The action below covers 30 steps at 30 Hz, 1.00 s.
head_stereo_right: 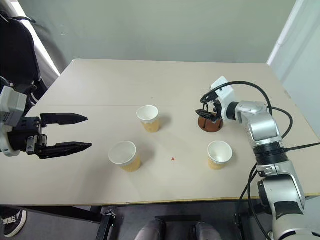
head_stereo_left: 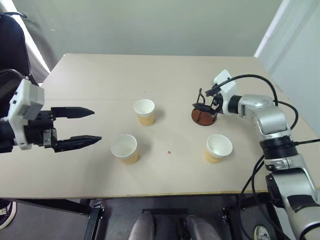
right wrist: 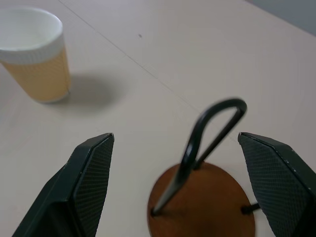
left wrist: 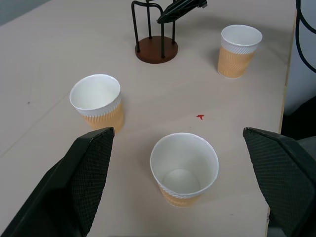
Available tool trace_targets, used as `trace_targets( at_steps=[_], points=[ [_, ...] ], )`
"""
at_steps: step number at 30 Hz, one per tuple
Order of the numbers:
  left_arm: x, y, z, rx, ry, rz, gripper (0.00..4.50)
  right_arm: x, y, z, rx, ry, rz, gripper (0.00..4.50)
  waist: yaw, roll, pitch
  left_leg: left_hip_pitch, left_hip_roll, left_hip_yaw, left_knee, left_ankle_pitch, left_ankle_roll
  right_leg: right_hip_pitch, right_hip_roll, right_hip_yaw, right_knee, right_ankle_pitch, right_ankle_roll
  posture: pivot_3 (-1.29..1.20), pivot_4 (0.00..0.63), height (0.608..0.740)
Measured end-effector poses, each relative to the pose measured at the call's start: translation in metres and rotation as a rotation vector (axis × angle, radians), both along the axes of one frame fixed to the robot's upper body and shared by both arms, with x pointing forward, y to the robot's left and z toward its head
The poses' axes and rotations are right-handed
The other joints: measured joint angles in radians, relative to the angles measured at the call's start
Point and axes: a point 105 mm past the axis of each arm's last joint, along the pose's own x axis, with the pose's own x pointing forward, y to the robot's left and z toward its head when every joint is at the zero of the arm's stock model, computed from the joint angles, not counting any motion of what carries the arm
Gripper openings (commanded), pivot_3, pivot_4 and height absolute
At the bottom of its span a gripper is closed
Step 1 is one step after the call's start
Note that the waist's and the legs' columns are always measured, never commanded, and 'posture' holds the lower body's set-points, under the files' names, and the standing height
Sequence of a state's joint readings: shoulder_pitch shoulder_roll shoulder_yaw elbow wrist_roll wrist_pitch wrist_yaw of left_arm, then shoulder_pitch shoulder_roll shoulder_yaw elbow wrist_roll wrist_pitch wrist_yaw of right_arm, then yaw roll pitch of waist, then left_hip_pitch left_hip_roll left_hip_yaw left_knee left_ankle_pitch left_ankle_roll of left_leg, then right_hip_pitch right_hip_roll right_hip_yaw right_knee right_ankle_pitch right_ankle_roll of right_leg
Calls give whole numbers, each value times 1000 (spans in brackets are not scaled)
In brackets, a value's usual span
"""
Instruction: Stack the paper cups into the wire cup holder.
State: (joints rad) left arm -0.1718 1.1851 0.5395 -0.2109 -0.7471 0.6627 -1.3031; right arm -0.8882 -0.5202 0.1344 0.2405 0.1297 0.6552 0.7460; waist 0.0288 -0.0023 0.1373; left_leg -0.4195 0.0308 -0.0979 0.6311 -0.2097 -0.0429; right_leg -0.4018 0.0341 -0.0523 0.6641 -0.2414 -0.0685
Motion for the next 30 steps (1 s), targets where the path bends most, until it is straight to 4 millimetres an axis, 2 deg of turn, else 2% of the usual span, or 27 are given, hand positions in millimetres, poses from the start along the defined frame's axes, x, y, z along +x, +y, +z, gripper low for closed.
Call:
trace_targets(
  at_steps=[3, 4, 5, 15, 20, 23, 26, 30],
  points=[
    [0, -1, 0, -1, -3, -1, 4470, 2, 1, -11, -1, 24, -13, 4085, -1, 0, 0, 0, 0, 0, 0, 0, 0, 0, 0, 0, 0, 0, 0, 0, 150, 740],
    [0, -1, 1, -1, -4, -3, 4500, 2, 2, -13, 0, 28, -17, 3708, -1, 0, 0, 0, 0, 0, 0, 0, 0, 0, 0, 0, 0, 0, 0, 0, 150, 740],
    [0, -2, 1, -1, -5, -3, 4500, 3, 2, -15, -4, 26, -23, 3556, -1, 0, 0, 0, 0, 0, 0, 0, 0, 0, 0, 0, 0, 0, 0, 0, 150, 740],
    [1, -1, 1, -1, -13, 14, 4500, 7, 0, -20, -20, 19, -35, 19, -1, 0, 0, 0, 0, 0, 0, 0, 0, 0, 0, 0, 0, 0, 0, 0, 150, 740],
    [2, 0, 2, 0, -17, 23, 4500, 7, 2, -20, -24, 16, -20, 19, -1, 0, 0, 0, 0, 0, 0, 0, -1, 0, 0, 0, 0, 0, 0, 0, 150, 740],
    [3, 0, 2, 0, -19, 27, 4500, -2, 10, -17, 2, 37, 75, 19, -1, 0, 0, 0, 0, 0, 0, 0, -1, -1, 0, 0, 0, 0, 0, 0, 150, 740],
    [3, 0, 2, -1, -20, 29, 4500, -26, 32, 1, 60, 21, 278, 19, -3, 0, 0, -1, 0, 0, -1, 2, -5, -1, 0, 0, 0, 0, -1, 0, 150, 740],
    [5, -1, 3, -3, -22, 23, 4500, -73, 62, 31, 170, -2, 611, 19, -5, 0, 0, -1, 0, 1, -1, 3, -7, 0, 0, 0, -1, 0, 0, 0, 150, 740]
  ],
)
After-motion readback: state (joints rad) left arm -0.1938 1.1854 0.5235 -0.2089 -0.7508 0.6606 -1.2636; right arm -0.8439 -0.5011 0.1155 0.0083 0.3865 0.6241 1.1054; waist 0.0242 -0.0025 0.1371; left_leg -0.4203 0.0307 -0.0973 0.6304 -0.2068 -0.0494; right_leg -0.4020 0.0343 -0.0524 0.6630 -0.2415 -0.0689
